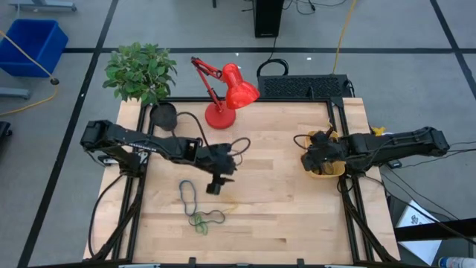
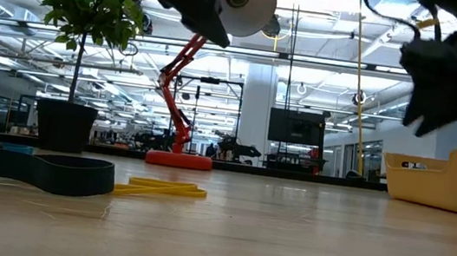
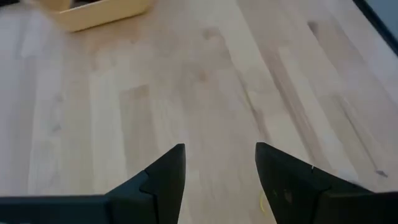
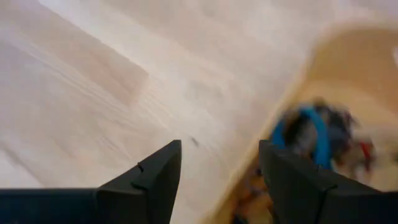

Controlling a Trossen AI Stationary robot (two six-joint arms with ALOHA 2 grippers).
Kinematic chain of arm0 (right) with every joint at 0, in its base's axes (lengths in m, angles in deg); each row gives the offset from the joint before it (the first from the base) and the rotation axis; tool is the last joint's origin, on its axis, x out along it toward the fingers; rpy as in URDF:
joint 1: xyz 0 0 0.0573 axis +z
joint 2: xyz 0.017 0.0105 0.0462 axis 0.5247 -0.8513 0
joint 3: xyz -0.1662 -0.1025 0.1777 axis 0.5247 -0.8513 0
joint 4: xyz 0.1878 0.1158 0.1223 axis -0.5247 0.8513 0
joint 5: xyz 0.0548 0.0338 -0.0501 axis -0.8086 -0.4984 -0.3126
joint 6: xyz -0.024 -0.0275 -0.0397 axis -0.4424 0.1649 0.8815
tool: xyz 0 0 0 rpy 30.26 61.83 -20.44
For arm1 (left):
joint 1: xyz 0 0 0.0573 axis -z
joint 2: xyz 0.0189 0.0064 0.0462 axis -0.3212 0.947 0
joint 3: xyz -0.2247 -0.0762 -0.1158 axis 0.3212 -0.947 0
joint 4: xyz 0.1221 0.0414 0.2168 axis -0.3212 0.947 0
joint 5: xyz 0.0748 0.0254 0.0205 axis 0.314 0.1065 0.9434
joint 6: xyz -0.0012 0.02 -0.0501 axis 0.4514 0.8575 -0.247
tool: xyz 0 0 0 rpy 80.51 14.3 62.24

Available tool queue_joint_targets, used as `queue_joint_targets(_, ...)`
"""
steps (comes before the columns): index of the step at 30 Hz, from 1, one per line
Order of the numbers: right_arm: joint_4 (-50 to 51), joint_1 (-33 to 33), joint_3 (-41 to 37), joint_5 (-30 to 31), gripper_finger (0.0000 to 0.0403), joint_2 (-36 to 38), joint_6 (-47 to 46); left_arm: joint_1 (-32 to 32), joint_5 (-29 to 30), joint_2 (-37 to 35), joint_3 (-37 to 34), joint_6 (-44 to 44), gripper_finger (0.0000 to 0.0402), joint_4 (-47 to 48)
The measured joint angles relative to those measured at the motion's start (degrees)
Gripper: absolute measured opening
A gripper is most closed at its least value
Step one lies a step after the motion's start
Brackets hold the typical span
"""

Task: Pick and place rubber bands into bin
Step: Put the yellow rubber band into the yellow bin

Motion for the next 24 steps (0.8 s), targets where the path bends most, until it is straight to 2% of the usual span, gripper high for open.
queue_joint_targets(7,-19.9,0.0,0.0,4.5,0.0207,1.9,17.1,4.3,0.6,0.0,-1.3,2.7,0.02,-1.2)
queue_joint_targets(13,-36.3,0.0,0.0,4.5,0.021,1.9,30.2,6.5,1.6,0.1,-3.9,-1.9,0.02,-2.5)
queue_joint_targets(19,-38.9,0.0,0.0,4.5,0.0207,1.7,33.8,8.5,1.6,5.1,-6.0,-4.4,0.02,-10.9)
queue_joint_targets(24,-37.9,0.0,0.0,4.5,0.0207,1.4,33.8,9.8,1.6,10.0,-6.1,-3.4,0.02,-12.7)
